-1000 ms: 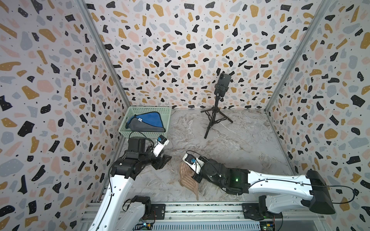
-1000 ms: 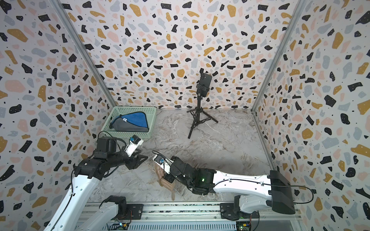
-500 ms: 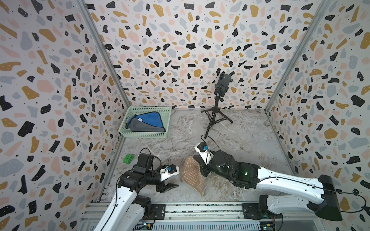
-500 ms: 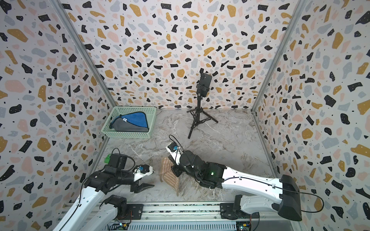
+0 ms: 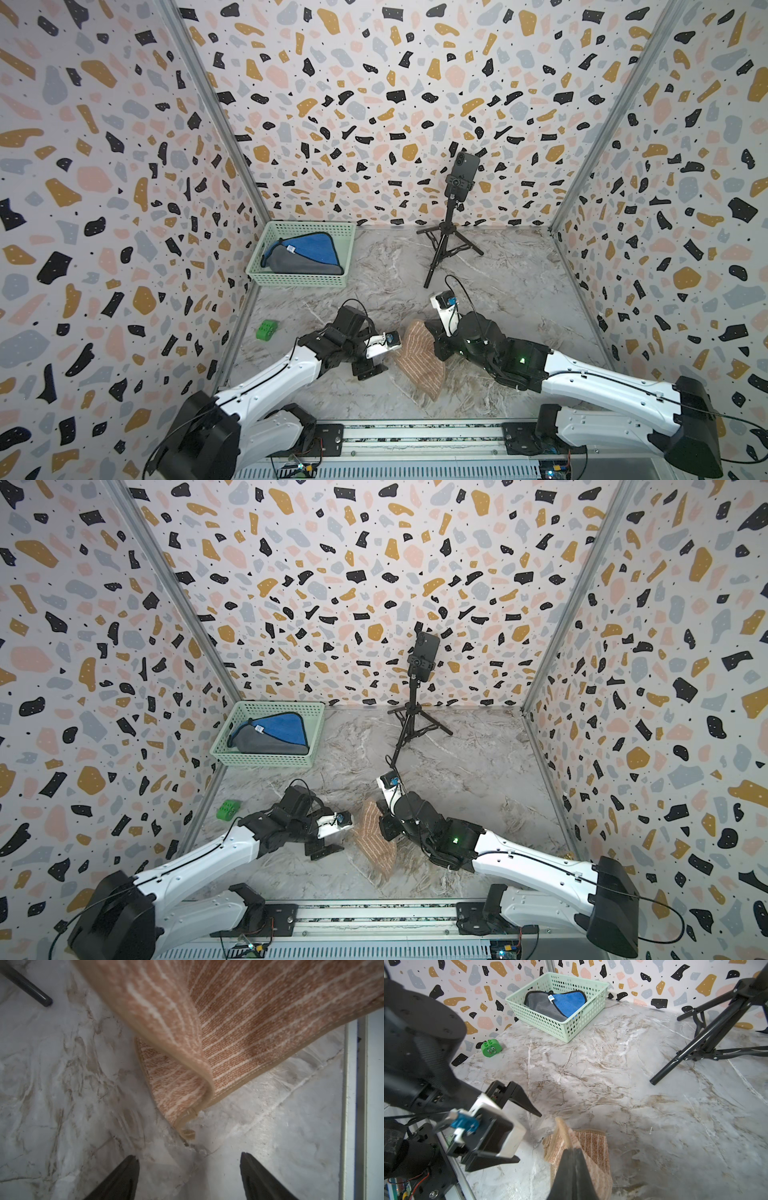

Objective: Fold the square dishcloth
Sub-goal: Flatten out the cleaning item at the center of the board.

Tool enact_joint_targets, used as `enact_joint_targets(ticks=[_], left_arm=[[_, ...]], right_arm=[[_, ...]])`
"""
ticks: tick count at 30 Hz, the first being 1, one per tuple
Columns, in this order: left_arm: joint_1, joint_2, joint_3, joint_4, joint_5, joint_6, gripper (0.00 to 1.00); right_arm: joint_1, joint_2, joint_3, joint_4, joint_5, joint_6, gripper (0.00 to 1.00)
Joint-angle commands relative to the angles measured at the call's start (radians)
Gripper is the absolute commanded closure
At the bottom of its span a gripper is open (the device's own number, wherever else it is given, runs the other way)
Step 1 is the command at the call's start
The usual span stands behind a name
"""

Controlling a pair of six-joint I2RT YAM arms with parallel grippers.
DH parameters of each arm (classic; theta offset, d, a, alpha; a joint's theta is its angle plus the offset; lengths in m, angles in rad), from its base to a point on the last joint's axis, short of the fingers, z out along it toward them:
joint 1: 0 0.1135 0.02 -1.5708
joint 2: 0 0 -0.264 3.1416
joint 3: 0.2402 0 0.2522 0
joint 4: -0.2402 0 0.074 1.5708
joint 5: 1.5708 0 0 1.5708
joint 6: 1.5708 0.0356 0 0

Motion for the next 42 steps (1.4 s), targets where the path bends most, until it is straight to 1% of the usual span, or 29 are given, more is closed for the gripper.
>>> enact_joint_targets(ticks=[1,3,6,8,11,13,15,16,19,21,23,25,28,30,33,36,38,40,42], left_arm=[[-0.039,0.051,0.069,0.058,-0.009,0.003,0.19],[-0.076,0.089,0.090,0.042,-0.038,0.030,0.20],[-0.105,0.132,0.127,-0.004,-0.042,0.068,0.21],[-0.126,0.147,0.127,0.000,-0.060,0.096,0.22],[-0.153,0.192,0.124,0.031,-0.123,0.110,0.23],[-0.166,0.235,0.130,0.071,-0.184,0.093,0.27],[-0.174,0.279,0.147,0.107,-0.252,0.069,0.35],[-0.176,0.293,0.157,0.114,-0.269,0.065,0.41],[-0.177,0.302,0.175,0.115,-0.278,0.058,0.65],[-0.177,0.281,0.185,0.096,-0.249,0.050,0.79],[-0.177,0.245,0.188,0.064,-0.211,0.043,0.99],[-0.178,0.201,0.192,0.023,-0.196,0.031,1.00],[-0.178,0.112,0.205,-0.095,-0.216,0.044,1.00],[-0.178,0.031,0.209,-0.188,-0.255,0.068,1.00],[-0.178,-0.128,0.209,-0.347,-0.341,0.093,1.00],[-0.179,-0.284,0.228,-0.547,-0.385,0.138,1.00],[-0.179,-0.372,0.262,-0.690,-0.388,0.139,1.00],[-0.181,-0.432,0.303,-0.835,-0.372,0.131,1.00],[-0.181,-0.458,0.335,-0.942,-0.364,0.119,1.00]], right_arm=[[-0.010,-0.053,-0.007,0.015,-0.005,0.016,1.00],[-0.017,-0.075,-0.019,0.015,-0.002,0.014,1.00],[-0.024,-0.102,-0.043,0.014,0.004,0.012,1.00],[-0.067,-0.117,-0.063,0.014,0.002,0.016,1.00],[-0.105,-0.126,-0.094,0.015,-0.018,0.030,1.00],[-0.128,-0.133,-0.115,0.020,-0.040,0.042,1.00],[-0.155,-0.145,-0.136,0.024,-0.066,0.049,1.00],[-0.162,-0.151,-0.142,0.023,-0.074,0.051,1.00],[-0.176,-0.163,-0.155,0.024,-0.086,0.054,1.00],[-0.180,-0.171,-0.159,0.053,-0.092,0.053,1.00],[-0.182,-0.175,-0.163,0.057,-0.095,0.052,1.00],[-0.183,-0.179,-0.166,0.062,-0.099,0.053,1.00],[-0.184,-0.195,-0.170,0.074,-0.133,0.051,1.00],[-0.183,-0.213,-0.171,0.082,-0.173,0.050,1.00],[-0.181,-0.252,-0.181,0.093,-0.233,0.052,1.00],[-0.173,-0.299,-0.194,0.079,-0.297,0.065,1.00],[-0.157,-0.335,-0.203,0.070,-0.341,0.076,1.00],[-0.134,-0.378,-0.213,0.070,-0.379,0.087,1.00],[-0.108,-0.411,-0.214,0.056,-0.386,0.097,1.00]])
